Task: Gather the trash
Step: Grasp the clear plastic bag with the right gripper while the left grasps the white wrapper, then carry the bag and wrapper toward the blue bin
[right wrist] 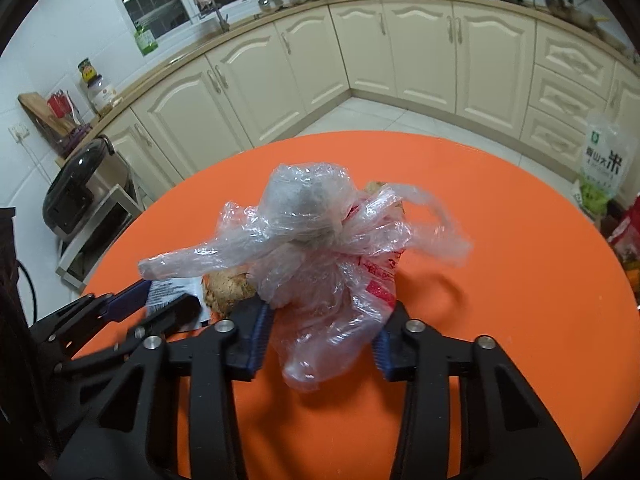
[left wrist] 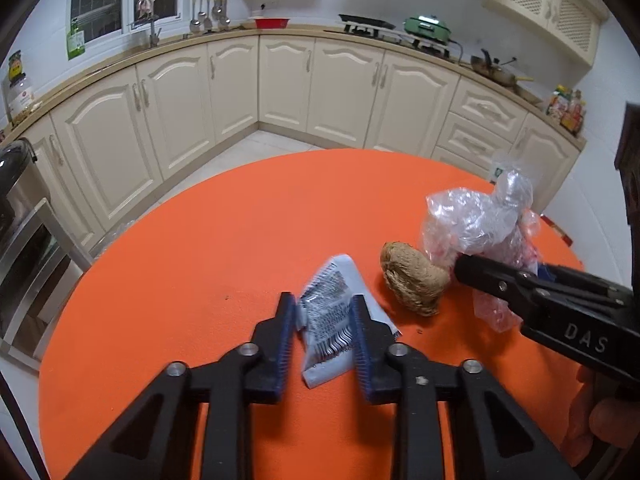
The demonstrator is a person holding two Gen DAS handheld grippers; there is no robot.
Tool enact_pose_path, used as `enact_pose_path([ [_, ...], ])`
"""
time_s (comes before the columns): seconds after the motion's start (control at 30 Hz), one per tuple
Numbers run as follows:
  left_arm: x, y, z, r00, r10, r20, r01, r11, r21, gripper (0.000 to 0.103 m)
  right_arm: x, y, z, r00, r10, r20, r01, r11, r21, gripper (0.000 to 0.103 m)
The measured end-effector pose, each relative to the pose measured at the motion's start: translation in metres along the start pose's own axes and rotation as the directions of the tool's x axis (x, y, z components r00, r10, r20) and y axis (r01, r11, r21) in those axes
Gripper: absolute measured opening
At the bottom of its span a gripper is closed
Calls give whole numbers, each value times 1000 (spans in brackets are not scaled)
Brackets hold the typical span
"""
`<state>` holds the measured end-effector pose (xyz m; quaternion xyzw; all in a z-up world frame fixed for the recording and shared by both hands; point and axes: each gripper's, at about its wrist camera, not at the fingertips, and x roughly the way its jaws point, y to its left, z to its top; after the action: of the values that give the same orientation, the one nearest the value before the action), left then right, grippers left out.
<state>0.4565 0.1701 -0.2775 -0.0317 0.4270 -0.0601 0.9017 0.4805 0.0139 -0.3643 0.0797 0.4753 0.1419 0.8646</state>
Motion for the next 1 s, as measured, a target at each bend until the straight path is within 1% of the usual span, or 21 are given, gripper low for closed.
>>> enact_pose_path([
  [0.03,-1,0,-3,1000,-2,6,2,1000,3,16,-3,-1,-2,1000,-1,1,1,1000,6,36],
  [0.07,-1,1,-1,1000,-12,15,12,1000,5,15,-6,-2,-4,1000,-3,2,2,1000,9,36],
  [0.1,-3,3,-8,1000,-20,19,20,1000,1,14,-10,-4,-7,1000,-3,5,3,1000,13,35],
  [0.13,-8,5,-20,999,-28,20,28,1000,0,14,-15,-6,-10,1000,-2,7,2,1000,19,35],
  [0.17,-7,6,-20,999,-42,19,42,999,-7,13,-20,-9,-13,1000,-2,9,2,1000,26,35],
  [0.23,-13,11,-32,999,-44,23,44,999,-11,12,-29,-13,-19,1000,-4,17,4,999,38,34],
  [0.33,-22,15,-41,998,-47,41,47,999,-11,11,-41,-17,-27,1000,-7,28,6,999,49,34],
  [0.43,-48,16,-65,997,-56,56,56,998,-4,10,-54,-19,-37,999,-2,36,-1,998,69,34],
  [0.5,-55,14,-71,995,-71,65,71,997,0,10,-61,-21,-41,999,-4,42,0,997,74,34],
  [0.57,-67,14,-84,995,-76,69,76,997,1,10,-70,-21,-46,999,-2,50,-2,997,81,34],
  [0.7,-90,11,-99,992,-86,88,86,996,8,10,-88,-20,-55,997,-6,72,0,996,86,34],
  [0.83,-127,4,-119,987,-101,128,100,995,20,10,-112,-19,-65,995,-11,103,2,996,90,34],
  [1.0,-176,-13,-150,973,-124,193,116,992,48,10,-144,-17,-78,989,-21,149,7,996,93,34],
])
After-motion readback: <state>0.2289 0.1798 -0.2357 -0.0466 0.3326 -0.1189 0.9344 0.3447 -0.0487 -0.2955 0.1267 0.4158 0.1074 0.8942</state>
